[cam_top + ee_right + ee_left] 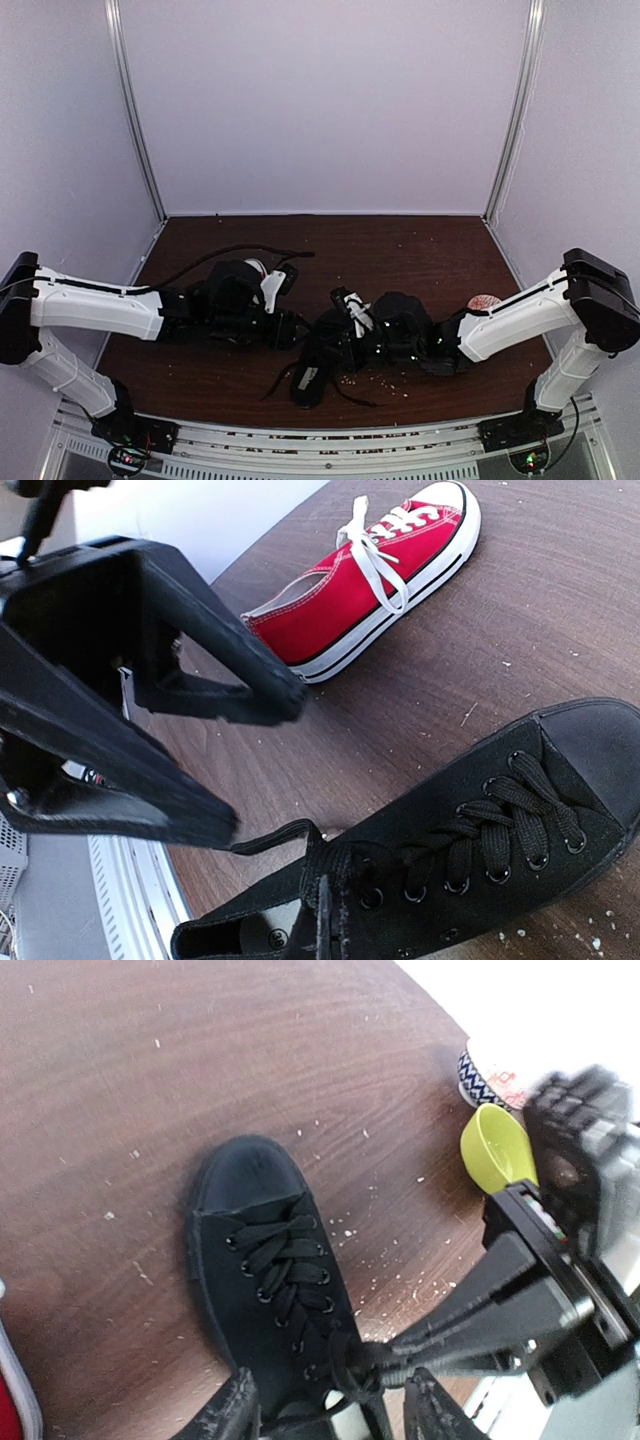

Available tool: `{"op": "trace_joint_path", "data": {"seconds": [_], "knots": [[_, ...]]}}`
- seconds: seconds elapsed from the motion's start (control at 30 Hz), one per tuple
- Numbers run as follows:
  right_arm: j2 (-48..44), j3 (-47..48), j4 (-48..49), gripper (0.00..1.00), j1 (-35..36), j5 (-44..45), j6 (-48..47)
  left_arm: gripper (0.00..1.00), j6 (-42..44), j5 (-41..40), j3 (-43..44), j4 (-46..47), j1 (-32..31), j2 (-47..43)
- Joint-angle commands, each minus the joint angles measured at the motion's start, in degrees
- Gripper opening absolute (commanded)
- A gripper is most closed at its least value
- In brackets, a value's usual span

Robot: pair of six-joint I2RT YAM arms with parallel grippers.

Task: Tie the shoes
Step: Pass from the right arm to the left

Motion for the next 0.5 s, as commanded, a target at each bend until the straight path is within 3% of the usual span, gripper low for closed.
{"op": "trace_joint_path", "data": {"seconds": [0.0, 0.47], "knots": [[-1.48, -0.83, 1.9, 0.0, 0.07, 0.22, 0.16, 0.51, -4.53, 2.52, 3.4, 1.27, 0.38, 3.78], [-1.41, -1.04, 2.43, 0.0, 0.07, 0.08, 0.12, 0.4, -6.87, 6.25, 6.58, 3.45, 0.36, 9.62]]}}
